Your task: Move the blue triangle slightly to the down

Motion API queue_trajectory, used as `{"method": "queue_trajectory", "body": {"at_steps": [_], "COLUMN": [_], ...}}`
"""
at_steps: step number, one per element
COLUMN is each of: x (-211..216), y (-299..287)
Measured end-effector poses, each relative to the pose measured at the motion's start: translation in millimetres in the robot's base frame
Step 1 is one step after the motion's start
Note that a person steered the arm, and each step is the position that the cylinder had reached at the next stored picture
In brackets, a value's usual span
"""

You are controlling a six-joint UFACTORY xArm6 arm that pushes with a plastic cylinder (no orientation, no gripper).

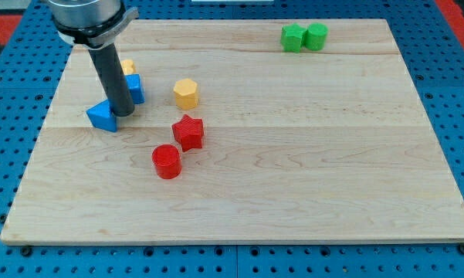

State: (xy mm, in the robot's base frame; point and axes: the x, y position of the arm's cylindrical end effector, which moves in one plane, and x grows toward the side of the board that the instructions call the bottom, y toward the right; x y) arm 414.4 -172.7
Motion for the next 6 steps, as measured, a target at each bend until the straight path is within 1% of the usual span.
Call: {"method": "queue_trajectory", "body": {"at_steps": [1, 3, 5, 6], "x": [8.3, 0.1, 58.3, 41.2], "y": [-18.1, -34.8, -34.9, -37.0]}}
